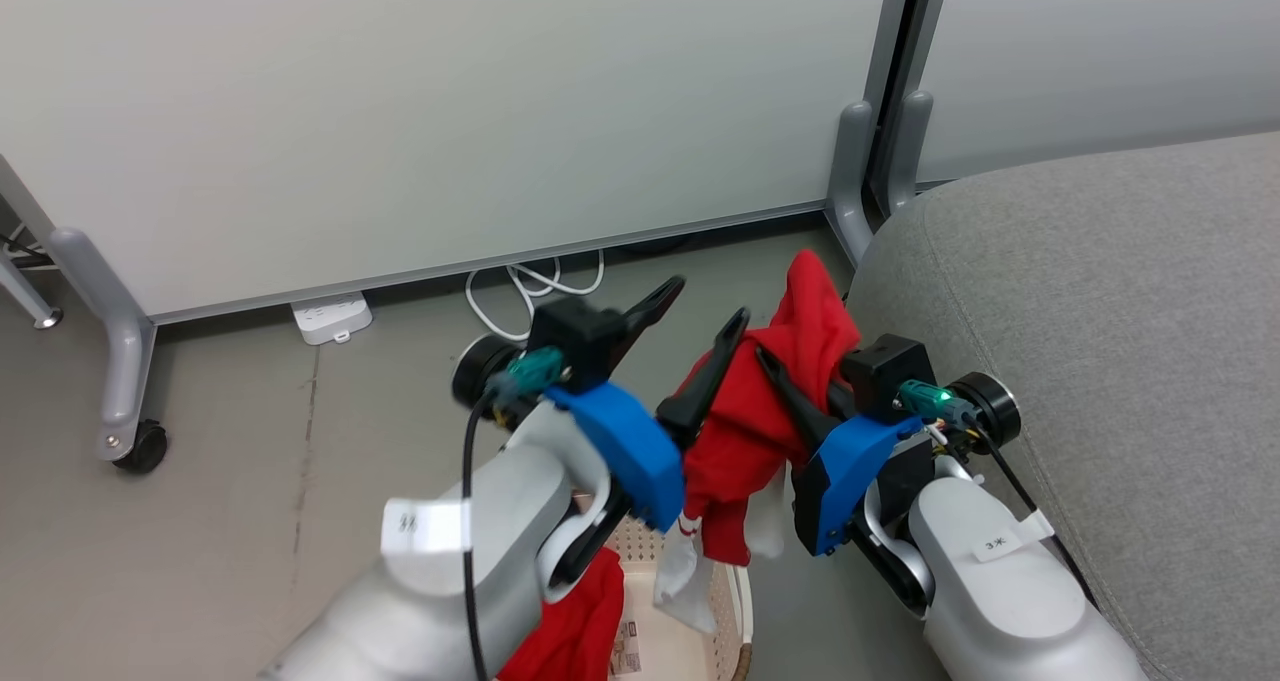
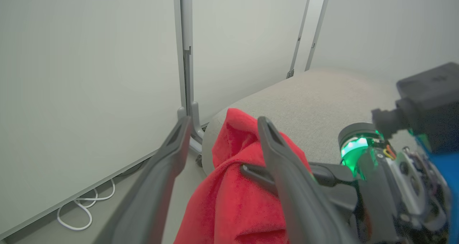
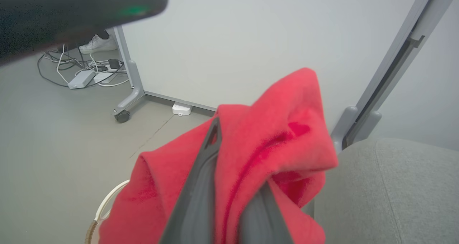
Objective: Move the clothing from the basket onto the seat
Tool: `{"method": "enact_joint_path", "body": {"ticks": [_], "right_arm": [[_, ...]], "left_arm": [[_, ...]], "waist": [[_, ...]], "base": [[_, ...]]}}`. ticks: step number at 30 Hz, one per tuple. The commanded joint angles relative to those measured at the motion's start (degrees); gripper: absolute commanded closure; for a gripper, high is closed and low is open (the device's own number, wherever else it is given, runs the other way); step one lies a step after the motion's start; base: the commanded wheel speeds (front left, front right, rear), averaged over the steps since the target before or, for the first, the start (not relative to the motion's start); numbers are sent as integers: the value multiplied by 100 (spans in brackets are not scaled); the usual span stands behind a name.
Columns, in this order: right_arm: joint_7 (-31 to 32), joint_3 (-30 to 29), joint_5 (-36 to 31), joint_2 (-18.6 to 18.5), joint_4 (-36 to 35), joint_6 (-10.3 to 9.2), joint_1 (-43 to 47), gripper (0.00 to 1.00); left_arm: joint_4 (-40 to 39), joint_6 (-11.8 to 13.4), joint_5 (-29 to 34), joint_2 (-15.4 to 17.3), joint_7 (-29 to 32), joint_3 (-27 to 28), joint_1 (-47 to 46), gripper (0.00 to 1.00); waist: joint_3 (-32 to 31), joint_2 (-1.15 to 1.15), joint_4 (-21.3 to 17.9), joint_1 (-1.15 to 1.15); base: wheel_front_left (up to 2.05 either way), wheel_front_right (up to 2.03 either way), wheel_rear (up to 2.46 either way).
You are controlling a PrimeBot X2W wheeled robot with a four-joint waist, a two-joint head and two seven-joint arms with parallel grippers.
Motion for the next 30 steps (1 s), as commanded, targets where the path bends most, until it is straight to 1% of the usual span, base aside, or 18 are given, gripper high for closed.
{"method": "enact_joint_path", "body": {"ticks": [1,3,8,9,16,20,25,30], "right_arm": [[-38,-55,-36,-17,-56,2,-66,100],[-43,-138,-76,-17,-102,2,-41,100],[7,-305,-179,-17,-236,3,57,100],[7,-305,-179,-17,-236,3,57,100],[85,-471,-273,-17,-424,2,157,100],[109,-517,-285,-17,-500,2,197,100],[130,-585,-312,-17,-547,2,250,100],[160,-624,-325,-17,-589,3,300,100]], "left_arm": [[-202,17,235,93,-25,212,211,0],[-556,33,597,182,-24,565,587,0],[-1146,-1,1358,344,-22,1335,1488,0],[-1146,-1,1358,344,-22,1335,1488,0],[-1473,-76,2130,340,-21,2145,2363,0],[-1622,-140,2468,330,-21,2515,2728,0],[-1717,-199,2727,273,-22,2880,3039,0],[-1701,-231,2880,184,-23,3056,3188,0]], "waist": [[20,0,11,0],[42,0,23,0],[78,0,72,0],[78,0,72,0],[99,0,123,0],[116,0,133,0],[101,0,149,0],[67,0,158,0]], "base": [[0,0,0],[0,0,0],[0,0,0],[0,0,0],[0,0,0],[0,0,0],[0,0,0],[0,0,0]]}}
